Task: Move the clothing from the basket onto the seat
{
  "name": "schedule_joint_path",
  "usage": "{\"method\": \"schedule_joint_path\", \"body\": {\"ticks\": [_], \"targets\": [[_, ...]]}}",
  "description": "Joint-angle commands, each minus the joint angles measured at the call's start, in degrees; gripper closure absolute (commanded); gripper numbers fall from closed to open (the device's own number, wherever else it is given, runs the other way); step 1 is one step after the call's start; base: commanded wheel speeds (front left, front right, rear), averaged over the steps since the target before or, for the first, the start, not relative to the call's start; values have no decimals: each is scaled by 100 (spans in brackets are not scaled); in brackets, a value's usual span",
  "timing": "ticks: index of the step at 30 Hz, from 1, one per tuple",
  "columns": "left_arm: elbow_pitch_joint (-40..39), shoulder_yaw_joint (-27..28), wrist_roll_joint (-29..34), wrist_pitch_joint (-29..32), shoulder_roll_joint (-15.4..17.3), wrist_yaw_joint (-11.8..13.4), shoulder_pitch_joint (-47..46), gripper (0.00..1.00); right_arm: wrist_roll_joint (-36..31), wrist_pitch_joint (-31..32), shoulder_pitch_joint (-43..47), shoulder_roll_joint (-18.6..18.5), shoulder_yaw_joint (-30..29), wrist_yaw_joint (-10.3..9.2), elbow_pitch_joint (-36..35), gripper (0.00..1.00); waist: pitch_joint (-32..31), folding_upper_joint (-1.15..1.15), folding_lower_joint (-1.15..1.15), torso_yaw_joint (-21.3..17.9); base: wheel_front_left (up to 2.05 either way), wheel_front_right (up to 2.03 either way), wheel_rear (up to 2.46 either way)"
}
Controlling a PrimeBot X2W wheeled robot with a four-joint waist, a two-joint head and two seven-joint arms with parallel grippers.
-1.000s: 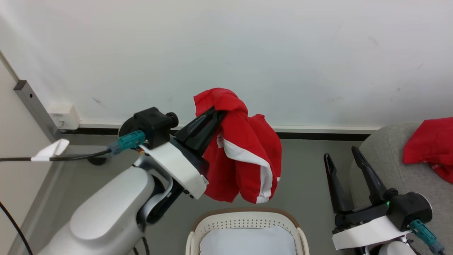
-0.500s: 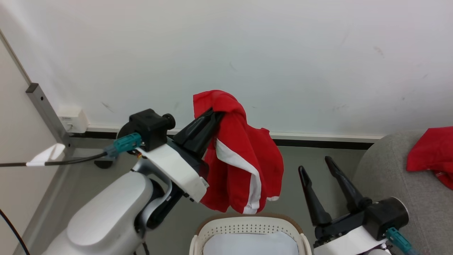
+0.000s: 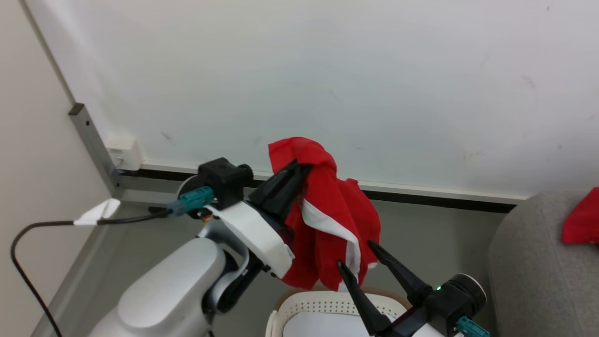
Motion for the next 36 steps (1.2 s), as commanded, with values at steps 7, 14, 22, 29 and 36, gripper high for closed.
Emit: {"method": "schedule_joint_path", "body": {"ticks": [7, 14, 22, 29, 36], "targets": [[-40, -234, 95, 23, -224, -50, -35, 100, 153, -69, -353, 66, 170, -13, 620, 0, -79, 0, 0, 413, 0, 0, 0], [-220, -465, 162, 138, -401, -49, 21, 100, 312, -152, -647, 153, 179, -13, 1450, 0, -164, 0, 0, 774, 0, 0, 0], [-382, -583, 136, 192, -418, 3, 138, 100, 607, -201, -865, 189, 205, -13, 1999, 100, -196, 0, 0, 994, 0, 0, 0], [-369, -555, 76, 163, -350, 53, 184, 100, 740, -202, -922, 188, 164, -13, 1896, 100, -182, 0, 0, 963, 0, 0, 0], [-347, -524, 50, 151, -295, 76, 198, 100, 711, -204, -870, 189, 67, -13, 1770, 100, -140, 0, 0, 875, 0, 0, 0]]}}
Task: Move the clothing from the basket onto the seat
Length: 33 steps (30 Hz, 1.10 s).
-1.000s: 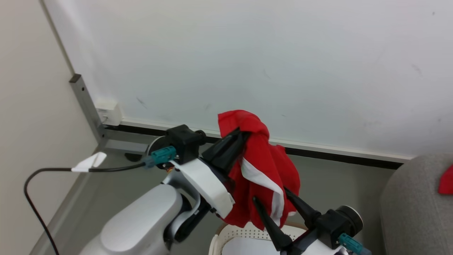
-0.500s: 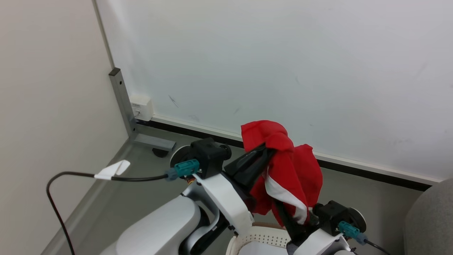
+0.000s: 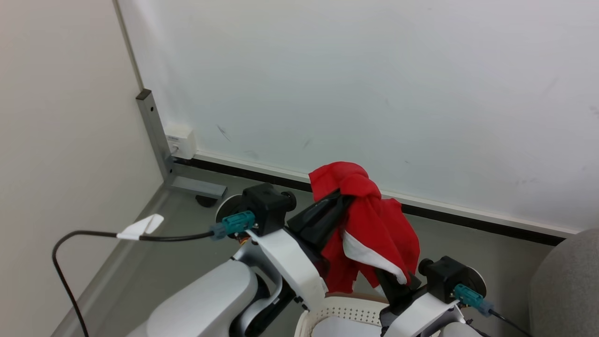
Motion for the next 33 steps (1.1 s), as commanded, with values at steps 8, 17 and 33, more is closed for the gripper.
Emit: {"method": "schedule_joint_path", "body": {"ticks": [8, 17, 33], "targets": [[69, 10, -55, -63, 82, 38, 151, 100, -48, -21, 79, -3, -240, -13, -230, 100, 33, 0, 0, -172, 0, 0, 0], [3, 15, -68, -136, 124, 51, 195, 100, -250, -22, 104, -4, -634, -13, -465, 100, 145, 0, 0, -499, 0, 0, 0], [-161, -245, 116, -406, 67, -77, 416, 0, -741, -21, -6, -23, -1831, -13, -1034, 100, 506, 0, 0, -1829, 0, 0, 0]]}}
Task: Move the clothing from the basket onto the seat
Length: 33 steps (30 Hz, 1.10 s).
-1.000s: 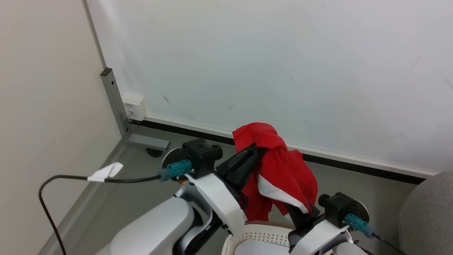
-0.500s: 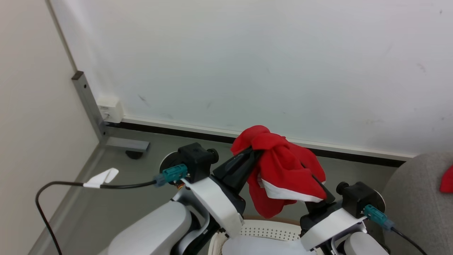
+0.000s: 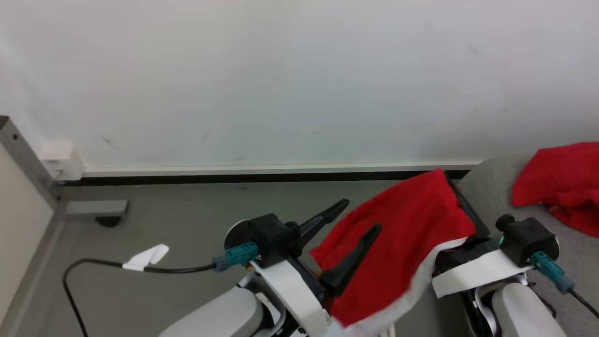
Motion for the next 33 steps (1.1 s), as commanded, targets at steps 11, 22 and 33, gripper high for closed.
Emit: {"method": "schedule_joint_path", "body": {"ticks": [11, 22, 33], "targets": [[7, 1, 275, -240, 109, 4, 137, 0, -189, 190, 152, -207, -613, -13, -746, 100, 315, 0, -1, -1295, 0, 0, 0], [127, -47, 597, -371, 69, -124, 327, 0, -90, 713, 804, -134, -1147, -13, -2071, 100, 389, 0, -1, -1934, 0, 0, 0], [148, -6, 802, -387, 48, -259, 235, 0, -247, 1059, 775, -191, -1421, -13, -2724, 100, 677, 0, -1, -1904, 0, 0, 0]]}}
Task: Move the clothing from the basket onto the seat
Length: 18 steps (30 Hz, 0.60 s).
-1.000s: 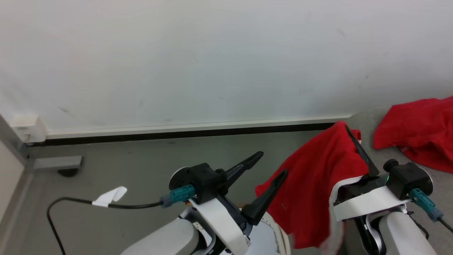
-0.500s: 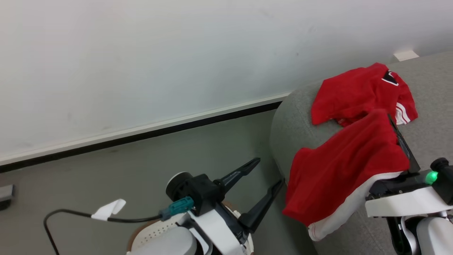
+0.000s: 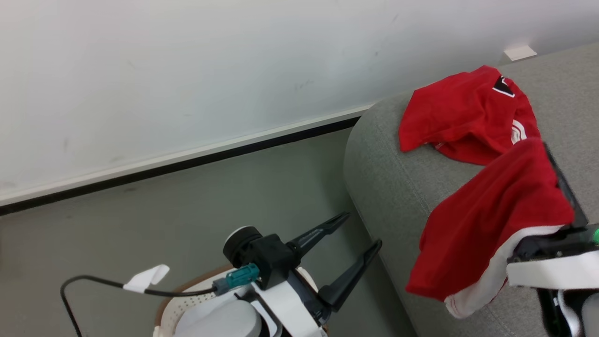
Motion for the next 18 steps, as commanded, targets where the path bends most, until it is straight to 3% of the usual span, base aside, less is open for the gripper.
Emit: {"method": "schedule_joint_path", "body": {"ticks": [1, 9, 18], "targets": [[-14, 32, 117, -15, 49, -34, -49, 0, -66, 43, -216, -98, -96, -13, -102, 100, 136, 0, 0, 76, 0, 0, 0], [-350, 233, 272, -16, 260, -105, -290, 0, -187, 447, -1083, -719, -1014, -13, -227, 100, 834, 0, 0, 482, 0, 0, 0], [-675, 426, 346, 88, 754, -222, -603, 0, 4, 966, -2005, -1705, -1997, -13, 267, 100, 1877, 0, 0, 894, 0, 0, 0]]}}
